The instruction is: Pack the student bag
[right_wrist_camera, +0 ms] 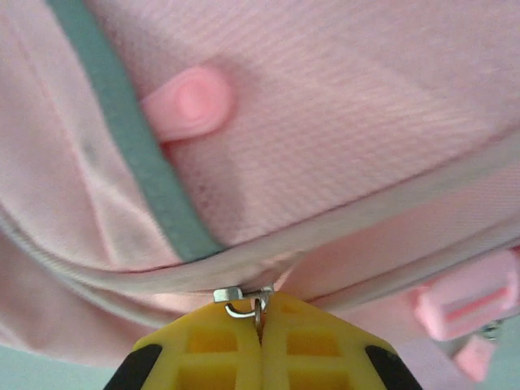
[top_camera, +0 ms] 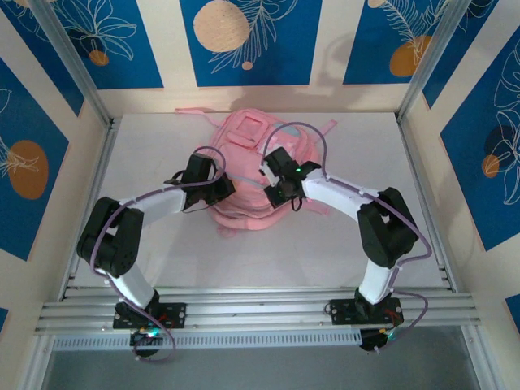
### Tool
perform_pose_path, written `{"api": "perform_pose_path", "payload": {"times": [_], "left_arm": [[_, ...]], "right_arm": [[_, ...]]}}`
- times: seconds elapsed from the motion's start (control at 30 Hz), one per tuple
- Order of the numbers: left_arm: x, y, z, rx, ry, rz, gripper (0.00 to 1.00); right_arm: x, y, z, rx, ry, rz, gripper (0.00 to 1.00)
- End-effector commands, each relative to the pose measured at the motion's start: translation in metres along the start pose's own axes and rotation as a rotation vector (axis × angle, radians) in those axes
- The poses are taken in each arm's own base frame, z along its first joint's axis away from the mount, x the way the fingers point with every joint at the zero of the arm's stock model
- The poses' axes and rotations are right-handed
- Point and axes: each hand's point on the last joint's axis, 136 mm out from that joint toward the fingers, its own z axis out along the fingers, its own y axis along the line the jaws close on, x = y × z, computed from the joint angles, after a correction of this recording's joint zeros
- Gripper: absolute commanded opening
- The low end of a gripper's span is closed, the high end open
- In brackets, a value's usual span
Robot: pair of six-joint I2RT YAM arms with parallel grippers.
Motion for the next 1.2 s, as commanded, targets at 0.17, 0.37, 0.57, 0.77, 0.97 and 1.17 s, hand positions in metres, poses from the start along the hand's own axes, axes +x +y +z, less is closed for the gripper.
{"api": "perform_pose_path", "payload": {"times": [0.17, 0.37, 0.57, 0.77, 0.97, 1.17], "left_arm": [[0.010, 0.032, -0.004, -0.136, 0.031, 0.043, 0.06], [-0.007, 0.001, -0.017, -0.089, 0.035, 0.145, 1.00], [-0.043, -0.010, -0.049, -0.214, -0.058, 0.366, 1.00], [-0.091, 0.014, -0.098, -0.511, -0.272, 0.636, 1.00], [-0.111, 0.054, -0.136, -0.725, -0.523, 0.760, 1.00], [-0.109, 0.095, -0.157, -0.739, -0.681, 0.680, 1.00]], "right_arm": [[-0.032, -0.060, -0.027, 0.165, -0.108, 0.055, 0.00], [-0.044, -0.033, -0.053, -0.012, -0.255, 0.115, 0.85], [-0.021, -0.097, -0.069, 0.132, -0.377, 0.373, 0.99], [0.047, -0.188, -0.063, 0.340, -0.447, 0.632, 1.00], [0.057, -0.217, -0.077, 0.460, -0.694, 0.537, 0.99], [0.066, -0.216, -0.056, 0.460, -0.722, 0.493, 0.99]]}}
